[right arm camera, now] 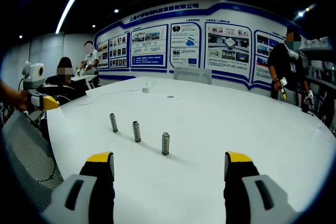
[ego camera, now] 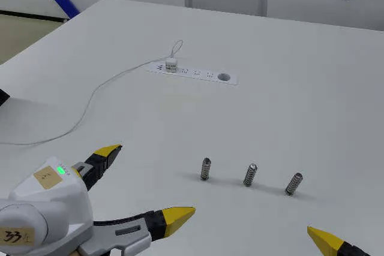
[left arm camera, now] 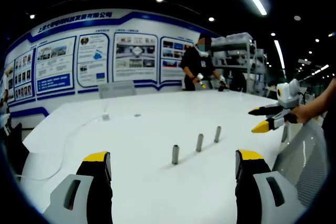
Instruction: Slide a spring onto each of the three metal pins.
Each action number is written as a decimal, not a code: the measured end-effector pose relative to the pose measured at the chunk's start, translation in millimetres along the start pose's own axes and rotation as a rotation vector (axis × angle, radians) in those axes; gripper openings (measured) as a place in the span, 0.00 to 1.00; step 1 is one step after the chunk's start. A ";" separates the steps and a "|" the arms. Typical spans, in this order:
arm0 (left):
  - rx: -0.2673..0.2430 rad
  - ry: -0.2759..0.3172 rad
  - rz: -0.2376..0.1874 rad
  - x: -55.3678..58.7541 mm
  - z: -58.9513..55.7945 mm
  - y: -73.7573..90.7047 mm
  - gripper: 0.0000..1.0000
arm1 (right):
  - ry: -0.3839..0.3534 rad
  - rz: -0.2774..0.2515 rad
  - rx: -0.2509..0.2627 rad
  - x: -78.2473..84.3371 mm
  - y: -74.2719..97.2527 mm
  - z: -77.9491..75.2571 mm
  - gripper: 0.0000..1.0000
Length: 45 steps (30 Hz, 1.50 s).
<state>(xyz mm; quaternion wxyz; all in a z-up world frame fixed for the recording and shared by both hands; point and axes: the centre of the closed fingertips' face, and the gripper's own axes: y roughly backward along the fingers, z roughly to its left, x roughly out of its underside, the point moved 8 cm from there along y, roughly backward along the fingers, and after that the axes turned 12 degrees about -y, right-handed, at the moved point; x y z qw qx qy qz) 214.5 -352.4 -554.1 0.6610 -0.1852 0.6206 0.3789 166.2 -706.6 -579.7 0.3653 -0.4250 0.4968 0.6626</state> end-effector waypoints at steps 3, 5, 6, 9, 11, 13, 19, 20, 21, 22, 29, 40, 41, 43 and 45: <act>0.000 -0.010 0.001 -0.3 -0.4 -0.3 1.00 | 0.006 -0.007 -0.001 -1.7 0.4 1.6 0.87; -0.006 -0.013 0.002 -0.4 0.2 0.0 1.00 | 0.005 -0.010 0.004 -1.7 0.4 0.6 0.87; -0.007 -0.010 0.004 0.0 0.8 0.2 1.00 | -0.001 -0.009 0.004 -1.2 0.3 0.1 0.87; -0.019 0.001 0.001 -0.1 2.7 0.7 1.00 | -0.007 -0.001 0.005 0.2 -0.5 -0.9 0.87; -0.017 0.003 0.005 0.5 2.5 0.5 1.00 | -0.009 -0.003 0.001 0.2 -0.6 -0.6 0.87; -0.016 -0.005 0.013 1.1 2.1 0.1 1.00 | -0.003 -0.005 -0.002 -0.2 -0.4 0.1 0.87; -0.044 0.026 -0.025 -2.1 6.6 2.3 1.00 | -0.004 -0.012 -0.011 -1.4 0.1 0.3 0.87; -0.051 0.032 -0.032 -2.6 7.5 2.9 1.00 | -0.007 -0.014 -0.011 -1.6 0.2 0.1 0.87; -0.057 0.033 -0.035 -2.9 8.3 3.3 1.00 | -0.012 -0.017 -0.011 -1.9 0.3 -0.6 0.87; -0.060 0.036 -0.035 -2.9 8.6 3.4 1.00 | -0.014 -0.018 -0.011 -1.9 0.3 -0.8 0.87; -0.060 0.037 -0.031 -2.5 7.3 3.7 1.00 | -0.004 -0.006 -0.023 -0.4 -0.2 1.6 0.87; -0.044 0.035 -0.013 -1.6 4.0 1.4 1.00 | -0.016 -0.014 -0.018 -1.0 0.1 -0.7 0.87; -0.043 0.035 -0.014 -1.8 3.7 1.4 1.00 | -0.014 -0.013 -0.019 -0.9 0.0 -0.7 0.87; -0.043 0.034 -0.016 -2.2 3.6 1.3 1.00 | -0.011 -0.016 -0.020 -1.5 0.0 -0.1 0.87; -0.041 0.032 -0.010 -1.5 3.7 1.1 1.00 | -0.006 -0.021 -0.020 -2.3 0.2 0.3 0.87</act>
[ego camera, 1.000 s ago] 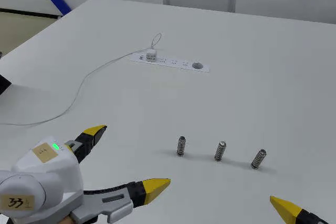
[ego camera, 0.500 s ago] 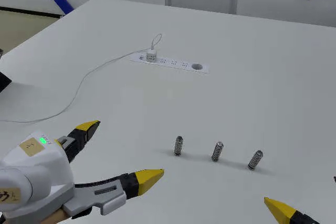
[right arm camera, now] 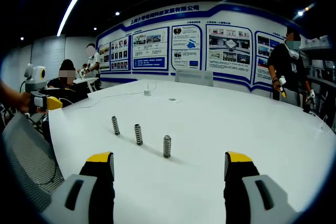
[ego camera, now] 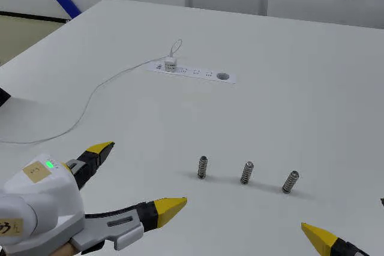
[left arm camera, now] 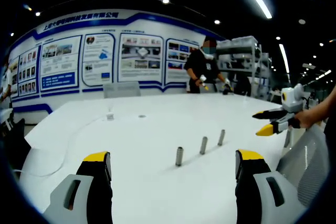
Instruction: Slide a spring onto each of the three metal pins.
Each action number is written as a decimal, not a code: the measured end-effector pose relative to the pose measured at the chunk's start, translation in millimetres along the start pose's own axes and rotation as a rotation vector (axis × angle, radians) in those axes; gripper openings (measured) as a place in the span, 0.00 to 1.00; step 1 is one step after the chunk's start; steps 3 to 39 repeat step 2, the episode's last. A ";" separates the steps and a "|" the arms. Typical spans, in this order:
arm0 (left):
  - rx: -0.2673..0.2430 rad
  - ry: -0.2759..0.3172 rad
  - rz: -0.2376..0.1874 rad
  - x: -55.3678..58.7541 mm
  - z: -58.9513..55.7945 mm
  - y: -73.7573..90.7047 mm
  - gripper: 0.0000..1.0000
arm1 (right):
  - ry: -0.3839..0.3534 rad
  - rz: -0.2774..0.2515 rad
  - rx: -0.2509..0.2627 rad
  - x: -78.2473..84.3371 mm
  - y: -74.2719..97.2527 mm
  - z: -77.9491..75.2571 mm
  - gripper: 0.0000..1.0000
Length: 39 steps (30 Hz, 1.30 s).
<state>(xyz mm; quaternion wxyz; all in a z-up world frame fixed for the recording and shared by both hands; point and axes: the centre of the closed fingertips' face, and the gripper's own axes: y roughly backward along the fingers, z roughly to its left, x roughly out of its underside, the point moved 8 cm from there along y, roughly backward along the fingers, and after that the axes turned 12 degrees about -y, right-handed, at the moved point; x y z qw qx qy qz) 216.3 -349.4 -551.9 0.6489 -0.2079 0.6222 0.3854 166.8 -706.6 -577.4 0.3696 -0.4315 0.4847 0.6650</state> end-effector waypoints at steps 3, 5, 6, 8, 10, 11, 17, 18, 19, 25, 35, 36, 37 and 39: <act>0.001 -0.001 0.005 0.9 0.2 -0.1 1.00 | -0.007 -0.005 -0.009 -0.4 -0.4 1.3 0.87; 0.001 -0.001 0.005 0.9 0.2 -0.1 1.00 | -0.007 -0.005 -0.009 -0.4 -0.4 1.3 0.87; 0.001 -0.001 0.005 0.9 0.2 -0.1 1.00 | -0.007 -0.005 -0.009 -0.4 -0.4 1.3 0.87; 0.001 -0.001 0.005 0.9 0.2 -0.1 1.00 | -0.007 -0.005 -0.009 -0.4 -0.4 1.3 0.87; 0.001 -0.001 0.005 0.9 0.2 -0.1 1.00 | -0.007 -0.005 -0.009 -0.4 -0.4 1.3 0.87; 0.001 -0.001 0.005 0.9 0.2 -0.1 1.00 | -0.007 -0.005 -0.009 -0.4 -0.4 1.3 0.87; 0.001 -0.001 0.005 0.9 0.2 -0.1 1.00 | -0.007 -0.005 -0.009 -0.4 -0.4 1.3 0.87; 0.001 -0.001 0.005 0.9 0.2 -0.1 1.00 | -0.007 -0.005 -0.009 -0.4 -0.4 1.3 0.87; 0.001 -0.001 0.005 0.9 0.2 -0.1 1.00 | -0.007 -0.005 -0.009 -0.4 -0.4 1.3 0.87; 0.001 -0.001 0.005 0.9 0.2 -0.1 1.00 | -0.007 -0.005 -0.009 -0.4 -0.4 1.3 0.87; 0.001 -0.001 0.005 0.9 0.2 -0.1 1.00 | -0.007 -0.005 -0.009 -0.4 -0.4 1.3 0.87; 0.001 -0.001 0.005 0.9 0.2 -0.1 1.00 | -0.007 -0.005 -0.009 -0.4 -0.4 1.3 0.87; 0.001 -0.001 0.005 0.9 0.2 -0.1 1.00 | -0.007 -0.005 -0.009 -0.4 -0.4 1.3 0.87; 0.001 -0.001 0.005 0.9 0.2 -0.1 1.00 | -0.007 -0.005 -0.009 -0.4 -0.4 1.3 0.87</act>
